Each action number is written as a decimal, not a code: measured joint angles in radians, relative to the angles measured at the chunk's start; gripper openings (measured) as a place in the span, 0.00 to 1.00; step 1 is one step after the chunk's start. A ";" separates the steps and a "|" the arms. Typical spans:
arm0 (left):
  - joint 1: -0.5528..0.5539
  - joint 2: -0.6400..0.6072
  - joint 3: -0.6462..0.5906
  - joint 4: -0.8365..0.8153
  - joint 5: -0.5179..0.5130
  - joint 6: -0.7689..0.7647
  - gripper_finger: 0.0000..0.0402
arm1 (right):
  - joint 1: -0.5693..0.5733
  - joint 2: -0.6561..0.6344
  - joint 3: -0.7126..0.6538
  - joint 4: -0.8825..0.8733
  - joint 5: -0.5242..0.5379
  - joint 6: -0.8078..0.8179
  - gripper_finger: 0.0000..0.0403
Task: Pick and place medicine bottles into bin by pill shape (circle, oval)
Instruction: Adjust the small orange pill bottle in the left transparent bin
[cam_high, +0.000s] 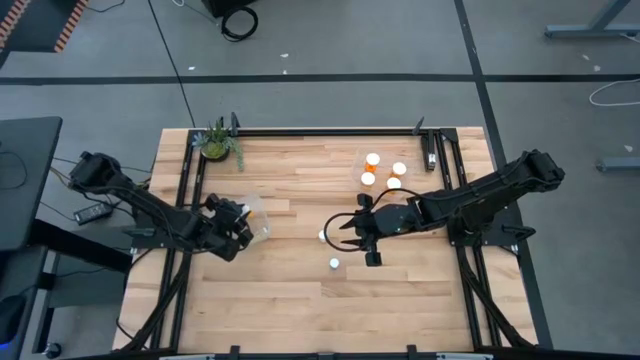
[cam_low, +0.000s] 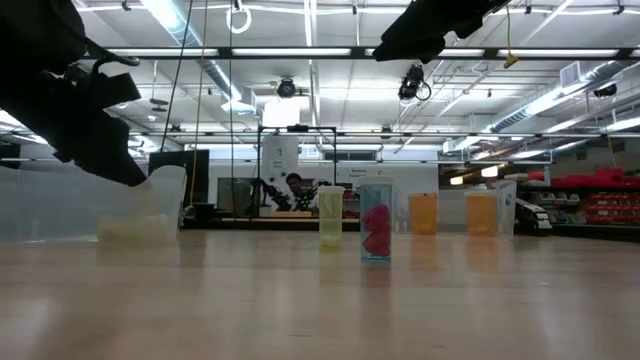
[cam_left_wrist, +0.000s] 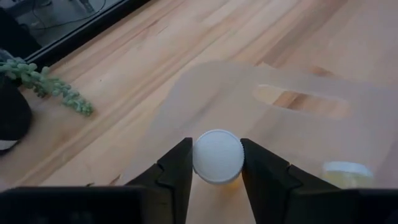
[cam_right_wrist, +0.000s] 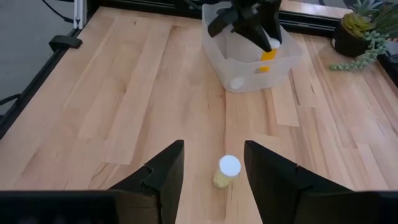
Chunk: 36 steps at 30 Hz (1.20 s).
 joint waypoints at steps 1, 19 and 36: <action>-0.002 0.002 -0.003 0.000 0.001 0.011 0.34 | 0.000 0.000 0.000 0.001 0.000 0.000 0.43; -0.003 0.056 -0.007 0.000 0.032 0.054 0.41 | 0.000 0.000 0.000 0.002 0.000 -0.003 0.43; -0.003 0.056 0.068 -0.068 0.062 0.073 0.51 | 0.000 0.000 0.000 0.002 0.000 -0.001 0.43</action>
